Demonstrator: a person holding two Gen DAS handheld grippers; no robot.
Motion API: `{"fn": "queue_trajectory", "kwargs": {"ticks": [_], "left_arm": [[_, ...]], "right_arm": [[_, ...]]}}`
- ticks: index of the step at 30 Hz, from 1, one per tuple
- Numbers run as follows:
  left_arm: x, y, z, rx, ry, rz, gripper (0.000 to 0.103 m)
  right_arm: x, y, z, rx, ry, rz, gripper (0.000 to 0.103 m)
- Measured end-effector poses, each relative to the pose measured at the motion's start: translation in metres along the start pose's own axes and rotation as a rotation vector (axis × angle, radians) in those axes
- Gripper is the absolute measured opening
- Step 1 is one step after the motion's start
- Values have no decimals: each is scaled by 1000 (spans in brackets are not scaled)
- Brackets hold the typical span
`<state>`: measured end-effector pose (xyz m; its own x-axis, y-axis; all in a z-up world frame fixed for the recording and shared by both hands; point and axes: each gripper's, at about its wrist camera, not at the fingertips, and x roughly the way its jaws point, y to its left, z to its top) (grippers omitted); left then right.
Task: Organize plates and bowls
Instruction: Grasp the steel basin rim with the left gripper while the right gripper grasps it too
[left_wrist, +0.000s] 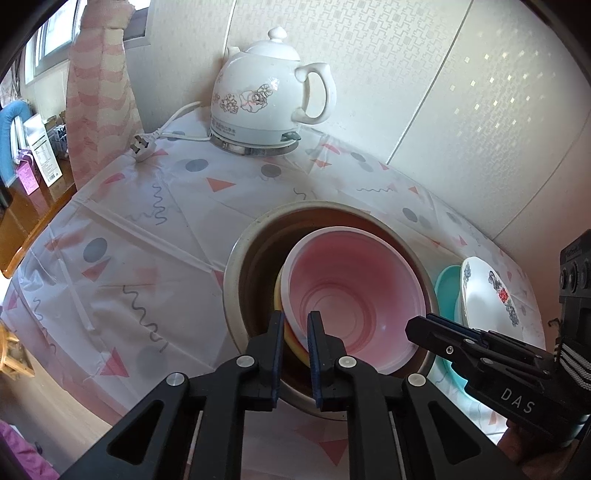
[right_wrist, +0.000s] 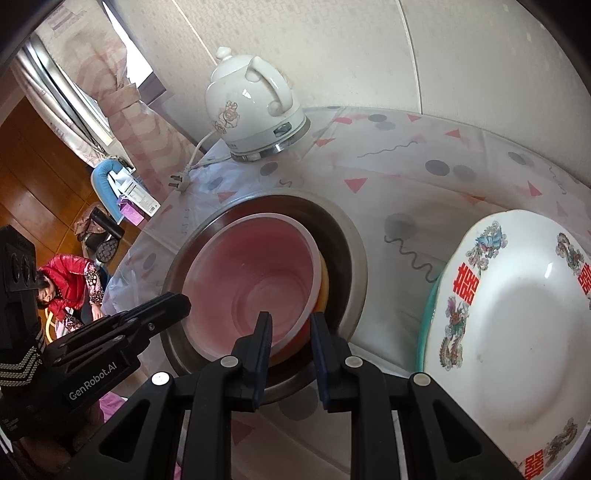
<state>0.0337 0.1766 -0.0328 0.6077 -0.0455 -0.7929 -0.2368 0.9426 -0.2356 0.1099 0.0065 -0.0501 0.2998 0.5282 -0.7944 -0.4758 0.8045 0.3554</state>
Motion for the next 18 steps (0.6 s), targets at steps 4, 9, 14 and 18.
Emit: {"fn": "queue_trajectory", "kwargs": {"ticks": [4, 9, 14, 18], "left_arm": [[-4, -1, -1, 7, -11, 7, 14], [-9, -1, -2, 12, -22, 9, 14], [-12, 1, -3, 8, -28, 6, 14], [-14, 2, -5, 5, -32, 9, 14]], "right_arm": [[-4, -3, 0, 18, -9, 6, 21], [-13, -10, 1, 43, -36, 0, 21], [-20, -18, 2, 61, -60, -29, 21], [-22, -25, 3, 69, -65, -68, 21]]}}
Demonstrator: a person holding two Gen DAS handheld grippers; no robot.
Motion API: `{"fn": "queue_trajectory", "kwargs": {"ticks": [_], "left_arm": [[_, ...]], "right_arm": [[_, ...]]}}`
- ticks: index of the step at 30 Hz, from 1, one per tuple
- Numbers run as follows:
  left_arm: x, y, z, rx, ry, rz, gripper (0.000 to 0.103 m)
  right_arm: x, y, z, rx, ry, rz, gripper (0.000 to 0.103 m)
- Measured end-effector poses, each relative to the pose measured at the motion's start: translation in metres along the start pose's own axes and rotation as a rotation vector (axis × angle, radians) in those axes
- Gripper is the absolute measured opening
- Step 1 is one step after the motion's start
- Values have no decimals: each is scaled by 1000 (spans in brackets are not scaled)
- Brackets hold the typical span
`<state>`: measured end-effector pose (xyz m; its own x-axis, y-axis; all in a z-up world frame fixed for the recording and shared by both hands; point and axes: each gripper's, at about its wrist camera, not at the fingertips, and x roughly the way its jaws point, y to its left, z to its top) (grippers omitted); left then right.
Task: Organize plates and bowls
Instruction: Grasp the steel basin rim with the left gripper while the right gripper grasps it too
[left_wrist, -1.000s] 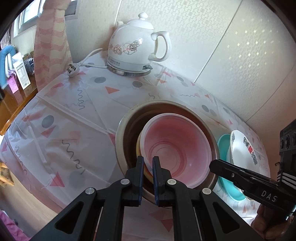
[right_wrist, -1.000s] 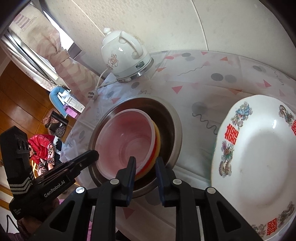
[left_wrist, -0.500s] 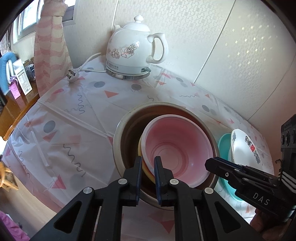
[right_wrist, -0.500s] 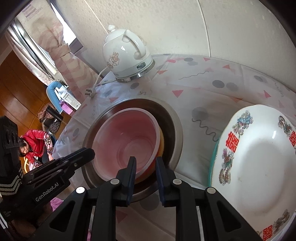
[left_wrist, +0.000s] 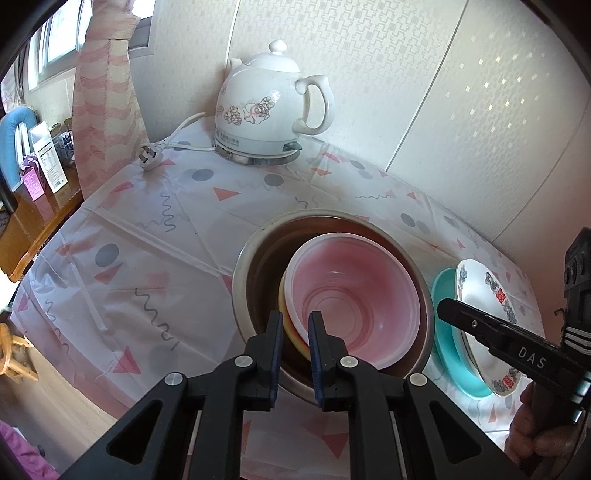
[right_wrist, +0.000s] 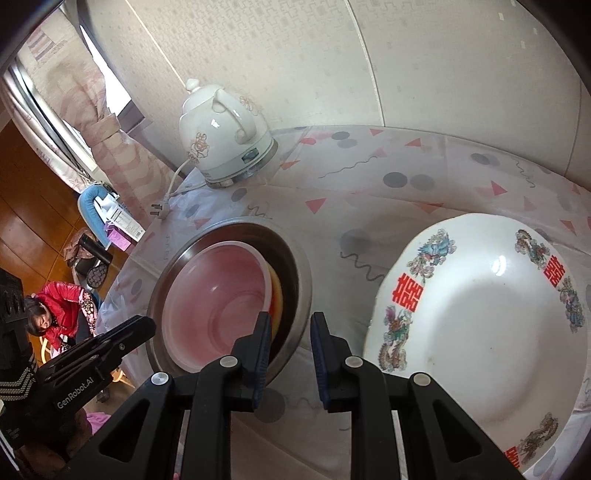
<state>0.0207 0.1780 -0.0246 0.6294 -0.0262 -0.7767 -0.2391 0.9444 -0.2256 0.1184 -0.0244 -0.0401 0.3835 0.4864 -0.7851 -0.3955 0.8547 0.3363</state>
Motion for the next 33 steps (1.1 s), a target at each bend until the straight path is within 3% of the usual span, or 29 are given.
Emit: {"fn": "queue_trajectory", "kwargs": {"ticks": [19, 33], "left_arm": [[-3, 45, 7, -84, -15, 51, 15], [12, 42, 8, -64, 7, 25, 15]], "right_arm": [[13, -5, 15, -78, 32, -72, 24], [32, 5, 14, -134, 84, -58, 24]]}}
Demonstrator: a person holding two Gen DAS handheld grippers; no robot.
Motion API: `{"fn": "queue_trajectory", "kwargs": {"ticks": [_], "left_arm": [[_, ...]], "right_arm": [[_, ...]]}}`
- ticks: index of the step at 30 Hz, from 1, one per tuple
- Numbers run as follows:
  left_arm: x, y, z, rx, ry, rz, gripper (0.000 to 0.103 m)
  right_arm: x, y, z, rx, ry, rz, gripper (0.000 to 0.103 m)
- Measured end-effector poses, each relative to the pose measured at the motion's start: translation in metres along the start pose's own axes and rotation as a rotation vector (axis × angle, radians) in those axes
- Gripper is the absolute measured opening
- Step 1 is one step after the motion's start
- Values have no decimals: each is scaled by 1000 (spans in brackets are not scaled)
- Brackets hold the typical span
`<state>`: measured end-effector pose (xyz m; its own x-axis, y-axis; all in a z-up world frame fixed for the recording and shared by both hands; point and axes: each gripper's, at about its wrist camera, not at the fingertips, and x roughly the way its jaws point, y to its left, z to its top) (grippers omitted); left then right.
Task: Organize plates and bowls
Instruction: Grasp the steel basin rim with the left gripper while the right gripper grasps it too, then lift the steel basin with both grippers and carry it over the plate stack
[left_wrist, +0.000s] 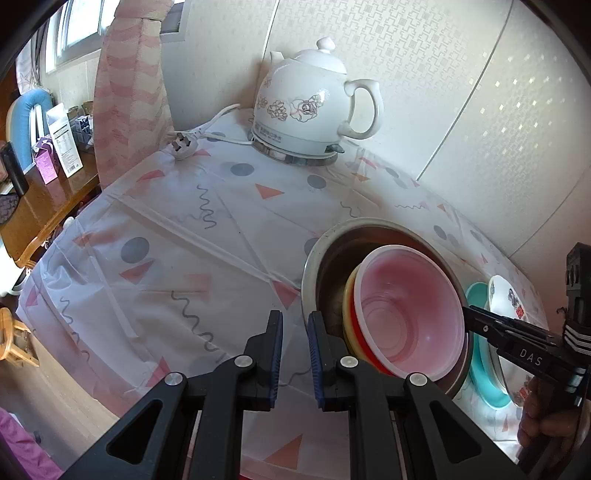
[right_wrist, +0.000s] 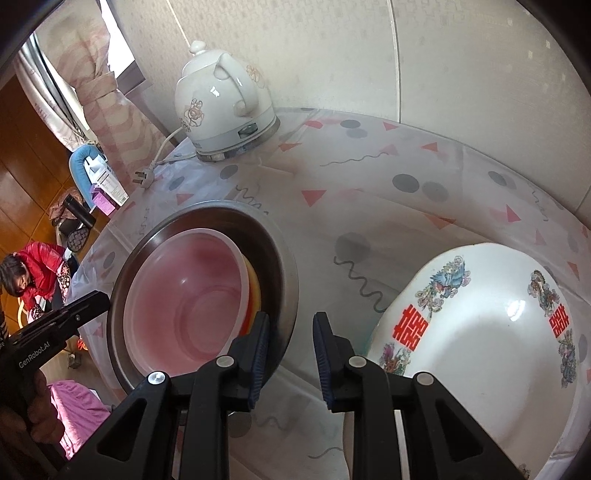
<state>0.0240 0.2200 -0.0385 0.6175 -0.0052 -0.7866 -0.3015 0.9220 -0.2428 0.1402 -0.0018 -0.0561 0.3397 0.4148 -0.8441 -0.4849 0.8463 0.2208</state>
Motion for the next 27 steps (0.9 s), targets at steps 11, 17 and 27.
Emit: {"fn": "queue_trajectory", "kwargs": {"ticks": [11, 17, 27], "left_arm": [[19, -9, 3, 37, 26, -15, 18], [27, -10, 1, 40, 36, -21, 16], [27, -12, -1, 57, 21, -6, 16]], "right_arm": [[13, 9, 1, -38, 43, -1, 22], [15, 12, 0, -54, 47, -8, 21], [17, 12, 1, -53, 50, -8, 19]]}}
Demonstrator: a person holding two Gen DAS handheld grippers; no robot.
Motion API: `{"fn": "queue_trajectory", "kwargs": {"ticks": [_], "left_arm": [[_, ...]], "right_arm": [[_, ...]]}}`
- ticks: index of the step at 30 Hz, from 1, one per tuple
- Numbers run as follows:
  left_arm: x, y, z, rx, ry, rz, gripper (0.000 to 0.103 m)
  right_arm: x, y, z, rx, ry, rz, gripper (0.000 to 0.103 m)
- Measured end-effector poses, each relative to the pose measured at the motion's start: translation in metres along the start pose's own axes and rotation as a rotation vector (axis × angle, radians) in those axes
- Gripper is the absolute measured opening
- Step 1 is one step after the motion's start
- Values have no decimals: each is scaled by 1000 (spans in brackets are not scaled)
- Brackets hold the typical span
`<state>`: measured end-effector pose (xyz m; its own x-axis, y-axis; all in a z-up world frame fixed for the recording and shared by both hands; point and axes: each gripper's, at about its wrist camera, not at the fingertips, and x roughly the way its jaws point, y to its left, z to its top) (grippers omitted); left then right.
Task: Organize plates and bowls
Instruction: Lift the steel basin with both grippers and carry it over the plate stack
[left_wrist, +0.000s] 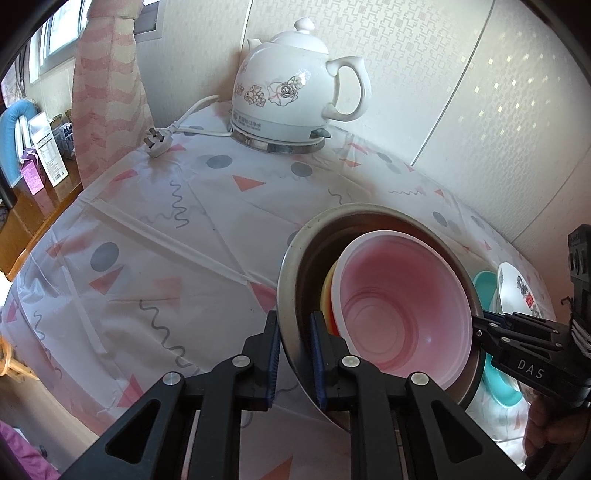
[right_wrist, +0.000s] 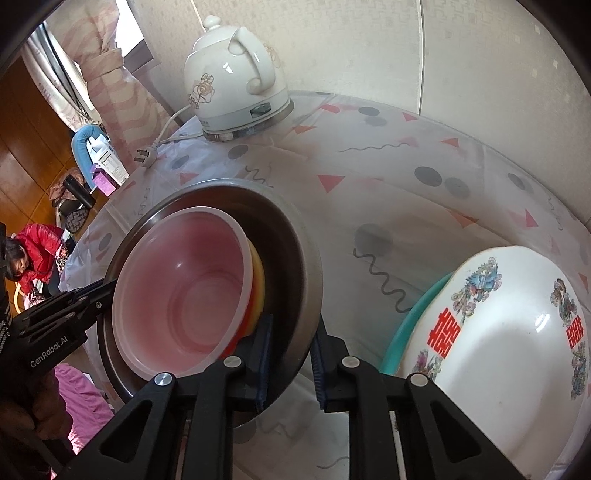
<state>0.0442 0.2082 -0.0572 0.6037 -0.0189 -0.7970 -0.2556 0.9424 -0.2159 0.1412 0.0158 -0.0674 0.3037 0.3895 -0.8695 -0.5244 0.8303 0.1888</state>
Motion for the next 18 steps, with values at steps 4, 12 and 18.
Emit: {"fn": "queue_trajectory", "kwargs": {"ticks": [4, 12, 18], "left_arm": [[-1, 0, 0, -2, -1, -1, 16], [-3, 1, -2, -8, 0, 1, 16], [-10, 2, -5, -14, -7, -2, 15]], "right_arm": [[1, -1, 0, 11, 2, 7, 19], [1, -1, -1, 16, 4, 17, 18], [-1, -2, -4, 36, 4, 41, 17]]}}
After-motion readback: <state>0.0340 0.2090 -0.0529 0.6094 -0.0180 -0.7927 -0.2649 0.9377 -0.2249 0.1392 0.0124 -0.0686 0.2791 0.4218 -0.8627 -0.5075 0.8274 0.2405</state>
